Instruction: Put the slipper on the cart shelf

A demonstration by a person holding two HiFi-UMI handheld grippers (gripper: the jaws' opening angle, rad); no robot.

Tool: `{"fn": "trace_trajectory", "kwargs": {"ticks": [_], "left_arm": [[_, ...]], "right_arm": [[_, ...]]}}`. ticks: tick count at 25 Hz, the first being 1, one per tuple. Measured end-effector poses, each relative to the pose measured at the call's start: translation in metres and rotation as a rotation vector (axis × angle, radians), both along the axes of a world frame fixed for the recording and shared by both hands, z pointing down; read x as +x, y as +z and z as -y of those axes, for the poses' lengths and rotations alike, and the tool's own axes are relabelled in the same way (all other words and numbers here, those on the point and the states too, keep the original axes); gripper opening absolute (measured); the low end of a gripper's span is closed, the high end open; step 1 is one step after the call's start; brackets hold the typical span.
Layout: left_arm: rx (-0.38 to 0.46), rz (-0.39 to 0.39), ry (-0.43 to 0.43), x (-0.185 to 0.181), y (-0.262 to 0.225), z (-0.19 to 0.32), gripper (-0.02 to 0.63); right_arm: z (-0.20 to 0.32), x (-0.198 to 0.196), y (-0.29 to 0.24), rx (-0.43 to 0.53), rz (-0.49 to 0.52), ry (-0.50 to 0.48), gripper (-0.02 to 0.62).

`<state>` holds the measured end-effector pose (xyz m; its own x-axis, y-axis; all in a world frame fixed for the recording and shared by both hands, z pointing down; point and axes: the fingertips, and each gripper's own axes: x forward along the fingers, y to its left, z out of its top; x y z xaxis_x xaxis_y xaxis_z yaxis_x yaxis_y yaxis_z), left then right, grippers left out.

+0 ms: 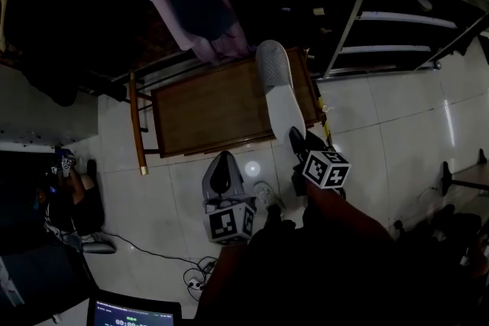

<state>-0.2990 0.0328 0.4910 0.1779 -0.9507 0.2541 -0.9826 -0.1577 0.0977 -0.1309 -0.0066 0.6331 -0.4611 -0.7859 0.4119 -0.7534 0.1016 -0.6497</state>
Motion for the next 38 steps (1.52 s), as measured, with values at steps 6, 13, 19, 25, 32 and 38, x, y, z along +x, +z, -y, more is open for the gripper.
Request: {"fn": "trace_trajectory", "kwargs": {"ticks": [6, 13, 19, 25, 32, 38], "left_arm": [[0.053, -0.005, 0.034, -0.006, -0.022, 0.005, 0.011], [0.145, -0.018, 0.1, -0.006, -0.056, 0.016, 0.011], [0.208, -0.018, 0.137, -0.011, -0.079, 0.023, 0.011], [0.274, 0.006, 0.196, -0.013, -0.098, 0.018, 0.011], [0.282, 0.01, 0.258, 0.0, -0.099, 0.02, 0.011], [0.263, 0.014, 0.289, 0.036, -0.086, 0.033, 0.011]], "right_arm": [[-0.007, 0.013, -0.093, 0.31, -0.245, 0.039, 0.041], [-0.008, 0.017, -0.223, 0.715, -0.516, 0.135, 0.043], [-0.015, 0.004, -0.272, 0.859, -0.62, 0.165, 0.043], [-0.03, -0.008, -0.282, 0.875, -0.66, 0.189, 0.044], [-0.036, 0.001, -0.268, 0.831, -0.691, 0.218, 0.041], [-0.033, 0.042, -0.246, 0.785, -0.744, 0.254, 0.041]]}}
